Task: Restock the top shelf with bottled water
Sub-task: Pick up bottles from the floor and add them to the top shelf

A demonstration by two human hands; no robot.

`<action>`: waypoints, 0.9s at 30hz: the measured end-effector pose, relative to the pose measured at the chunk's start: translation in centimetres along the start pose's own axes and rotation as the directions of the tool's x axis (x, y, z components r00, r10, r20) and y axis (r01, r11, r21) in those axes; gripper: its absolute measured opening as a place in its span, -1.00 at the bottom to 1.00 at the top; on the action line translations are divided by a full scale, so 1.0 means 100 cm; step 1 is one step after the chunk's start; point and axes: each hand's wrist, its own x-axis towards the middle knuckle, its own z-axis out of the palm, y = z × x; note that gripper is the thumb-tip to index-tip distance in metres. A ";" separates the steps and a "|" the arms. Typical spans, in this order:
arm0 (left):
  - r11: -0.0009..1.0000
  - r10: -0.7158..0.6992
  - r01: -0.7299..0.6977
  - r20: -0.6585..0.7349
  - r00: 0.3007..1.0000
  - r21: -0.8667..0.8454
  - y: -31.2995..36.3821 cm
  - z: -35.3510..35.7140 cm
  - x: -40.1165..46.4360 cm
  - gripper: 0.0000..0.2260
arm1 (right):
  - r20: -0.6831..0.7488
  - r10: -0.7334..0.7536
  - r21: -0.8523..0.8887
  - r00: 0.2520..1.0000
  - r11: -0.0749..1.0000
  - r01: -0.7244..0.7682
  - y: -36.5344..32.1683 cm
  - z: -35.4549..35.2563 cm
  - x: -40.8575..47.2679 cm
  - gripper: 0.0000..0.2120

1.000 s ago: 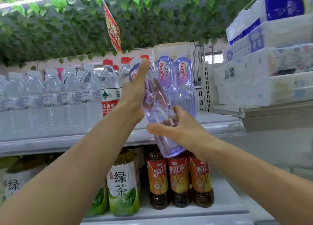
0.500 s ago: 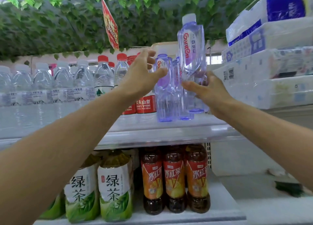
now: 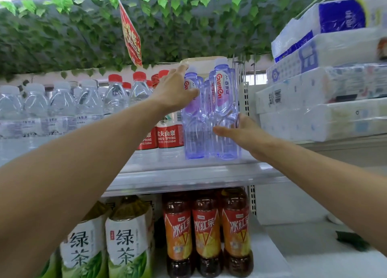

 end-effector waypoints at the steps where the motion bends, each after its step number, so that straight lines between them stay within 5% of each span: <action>1: 1.000 -0.004 0.004 0.005 1.000 -0.003 0.000 -0.001 0.003 -0.35 | -0.015 -0.003 -0.051 1.000 0.999 0.002 -0.001 0.000 -0.003 -0.11; 5: 0.993 0.028 -0.028 0.002 1.000 0.113 0.003 -0.003 0.011 -0.49 | -0.093 -0.058 -0.263 0.994 0.964 0.032 0.003 -0.002 -0.011 -0.06; 18: 0.859 0.137 -0.109 -0.018 0.990 0.500 0.015 0.011 0.017 -0.38 | -0.112 -0.083 -0.326 0.990 0.944 0.042 0.007 -0.003 -0.010 -0.17; 27: 0.958 0.040 -0.018 -0.074 0.996 0.286 0.029 0.009 0.020 -0.50 | -0.103 -0.078 -0.295 0.992 0.955 0.045 0.011 -0.002 -0.012 -0.22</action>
